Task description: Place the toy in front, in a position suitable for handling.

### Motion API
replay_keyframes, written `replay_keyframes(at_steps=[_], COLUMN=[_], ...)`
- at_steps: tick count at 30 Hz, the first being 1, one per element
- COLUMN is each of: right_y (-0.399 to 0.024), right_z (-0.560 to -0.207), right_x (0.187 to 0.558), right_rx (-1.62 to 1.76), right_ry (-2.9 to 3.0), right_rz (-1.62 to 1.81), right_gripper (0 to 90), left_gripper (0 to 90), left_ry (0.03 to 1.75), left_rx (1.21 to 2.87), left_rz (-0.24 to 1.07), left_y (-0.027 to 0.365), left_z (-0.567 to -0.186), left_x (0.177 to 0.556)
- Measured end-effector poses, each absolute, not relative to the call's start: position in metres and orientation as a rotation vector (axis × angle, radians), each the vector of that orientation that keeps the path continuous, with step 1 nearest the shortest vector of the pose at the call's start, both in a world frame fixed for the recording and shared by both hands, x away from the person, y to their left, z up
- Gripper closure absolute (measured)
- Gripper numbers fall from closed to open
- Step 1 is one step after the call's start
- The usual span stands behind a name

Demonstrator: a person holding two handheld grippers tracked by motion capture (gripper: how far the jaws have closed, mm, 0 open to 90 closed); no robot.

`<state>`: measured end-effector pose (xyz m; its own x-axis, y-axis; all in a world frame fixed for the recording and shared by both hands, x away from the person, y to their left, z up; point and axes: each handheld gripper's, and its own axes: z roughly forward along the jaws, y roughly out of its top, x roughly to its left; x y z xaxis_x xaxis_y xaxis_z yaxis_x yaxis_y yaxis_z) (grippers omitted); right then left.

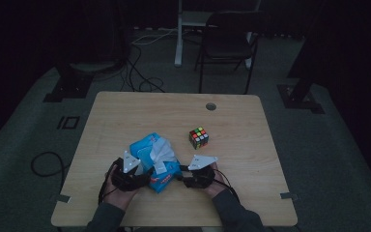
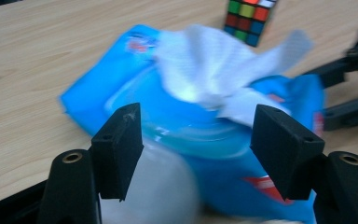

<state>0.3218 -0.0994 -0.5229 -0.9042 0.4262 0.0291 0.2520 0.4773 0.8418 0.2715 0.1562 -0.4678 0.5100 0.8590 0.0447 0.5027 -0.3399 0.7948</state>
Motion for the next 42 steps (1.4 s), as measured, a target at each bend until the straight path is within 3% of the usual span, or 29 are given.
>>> replay_keyframes(at_steps=[6,13,30,42], right_y=[-0.096,-0.12,-0.169,-0.178], right_z=[-0.522,-0.516,-0.507,-0.51], right_x=[0.321,0.32,0.33,0.337], right_rx=[0.587,0.633,0.81,0.881], right_ry=[2.549,2.506,2.385,2.36], right_rz=[1.409,1.399,1.287,1.264], right_gripper=[59.1,47.9,39.6,41.7], left_gripper=[28.0,15.2,15.4,18.1], left_ry=[1.096,1.134,1.157,1.31], left_rx=[2.04,2.083,2.113,2.03], left_rz=[0.6,0.649,0.724,0.781], left_y=[0.136,0.127,0.136,0.185], left_z=[-0.479,-0.493,-0.501,-0.502], left_x=[0.267,0.264,0.27,0.289])
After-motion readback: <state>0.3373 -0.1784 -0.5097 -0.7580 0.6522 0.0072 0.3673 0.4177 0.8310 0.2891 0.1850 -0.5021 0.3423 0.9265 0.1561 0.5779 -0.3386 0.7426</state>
